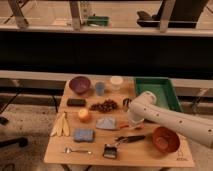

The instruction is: Place pepper in red bowl

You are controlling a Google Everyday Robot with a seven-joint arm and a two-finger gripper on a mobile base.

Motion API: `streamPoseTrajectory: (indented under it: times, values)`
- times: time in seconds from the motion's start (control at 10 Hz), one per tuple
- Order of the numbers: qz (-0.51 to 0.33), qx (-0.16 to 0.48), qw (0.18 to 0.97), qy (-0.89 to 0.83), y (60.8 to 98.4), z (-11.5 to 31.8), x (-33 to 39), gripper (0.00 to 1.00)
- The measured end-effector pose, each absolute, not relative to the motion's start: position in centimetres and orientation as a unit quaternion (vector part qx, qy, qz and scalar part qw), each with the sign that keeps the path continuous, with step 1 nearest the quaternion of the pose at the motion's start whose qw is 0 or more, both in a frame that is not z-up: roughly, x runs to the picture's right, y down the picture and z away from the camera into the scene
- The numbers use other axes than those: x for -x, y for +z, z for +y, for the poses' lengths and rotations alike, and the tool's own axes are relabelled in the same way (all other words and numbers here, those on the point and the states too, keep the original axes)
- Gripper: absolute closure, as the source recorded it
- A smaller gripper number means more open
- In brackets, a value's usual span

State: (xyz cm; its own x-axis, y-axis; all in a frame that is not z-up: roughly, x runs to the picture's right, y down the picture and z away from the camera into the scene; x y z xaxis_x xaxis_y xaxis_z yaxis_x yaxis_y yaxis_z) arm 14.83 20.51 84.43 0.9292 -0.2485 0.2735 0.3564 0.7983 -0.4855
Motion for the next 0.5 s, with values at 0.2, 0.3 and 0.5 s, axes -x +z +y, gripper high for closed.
streamPoseTrajectory:
  times: [0.2,0.3,0.5]
  values:
    - [-0.083,0.280,0.941,-0.168,84.5,20.8,-15.0,0.78]
    - [-0.081,0.275,0.943,-0.171,84.2,20.6,-15.0,0.87]
    - [-0.078,0.256,0.947,-0.178,82.7,19.7,-14.4,1.00]
